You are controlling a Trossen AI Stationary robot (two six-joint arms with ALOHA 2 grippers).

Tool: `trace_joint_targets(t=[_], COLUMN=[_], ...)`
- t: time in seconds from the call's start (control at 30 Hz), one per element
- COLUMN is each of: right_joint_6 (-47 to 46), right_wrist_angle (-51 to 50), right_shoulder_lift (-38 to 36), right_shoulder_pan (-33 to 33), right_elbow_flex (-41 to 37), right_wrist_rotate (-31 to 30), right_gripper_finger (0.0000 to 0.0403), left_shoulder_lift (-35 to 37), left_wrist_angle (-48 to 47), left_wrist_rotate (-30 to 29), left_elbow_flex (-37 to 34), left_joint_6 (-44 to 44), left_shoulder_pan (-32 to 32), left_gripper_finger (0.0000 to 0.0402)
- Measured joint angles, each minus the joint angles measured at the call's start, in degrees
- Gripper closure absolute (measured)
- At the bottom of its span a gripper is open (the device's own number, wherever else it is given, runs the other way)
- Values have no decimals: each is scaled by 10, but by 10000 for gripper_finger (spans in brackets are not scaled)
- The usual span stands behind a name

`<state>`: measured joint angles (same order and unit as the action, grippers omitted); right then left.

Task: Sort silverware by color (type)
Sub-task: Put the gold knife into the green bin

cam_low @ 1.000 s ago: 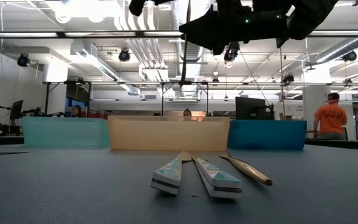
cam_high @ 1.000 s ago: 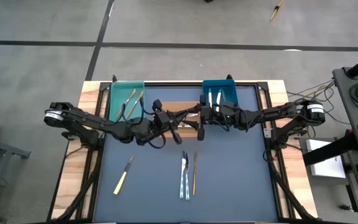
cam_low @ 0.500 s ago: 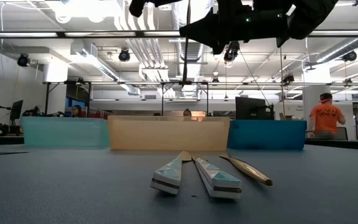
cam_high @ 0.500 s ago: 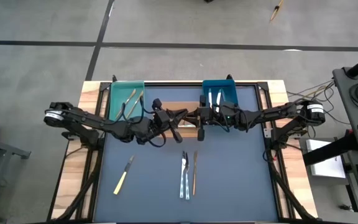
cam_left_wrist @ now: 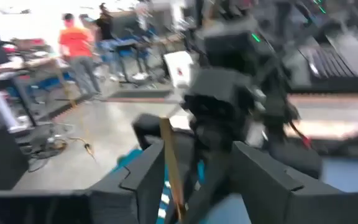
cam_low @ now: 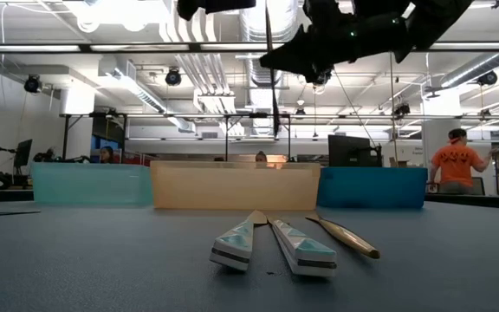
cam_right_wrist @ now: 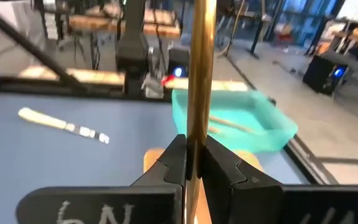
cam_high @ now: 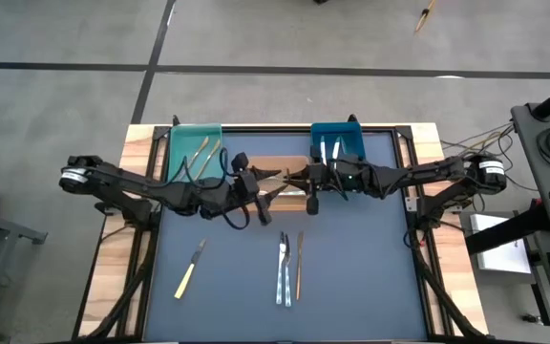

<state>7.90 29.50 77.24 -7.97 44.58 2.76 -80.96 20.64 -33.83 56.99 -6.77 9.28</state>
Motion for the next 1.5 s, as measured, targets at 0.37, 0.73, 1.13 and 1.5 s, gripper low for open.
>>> trace_joint_targets(t=[0.37,0.73,1.13,1.5], right_joint_6=[7,51,58,64], right_wrist_angle=[-106,-93,-91,-93], right_shoulder_lift=[-41,-41,-41,-41], right_shoulder_pan=[1,6,7,7], right_elbow_flex=[0,0,0,0], right_wrist_rotate=[56,111,144,146], right_gripper_finger=[384,385,385,379], left_shoulder_lift=[20,6,-67,-71], left_wrist_angle=[-74,-35,100,121], left_wrist_rotate=[86,109,189,184], left_elbow_flex=[0,-2,-1,3], left_joint_6=[-51,-32,-35,-47], left_shoulder_pan=[-2,-20,-24,-25], left_gripper_finger=[226,226,225,355])
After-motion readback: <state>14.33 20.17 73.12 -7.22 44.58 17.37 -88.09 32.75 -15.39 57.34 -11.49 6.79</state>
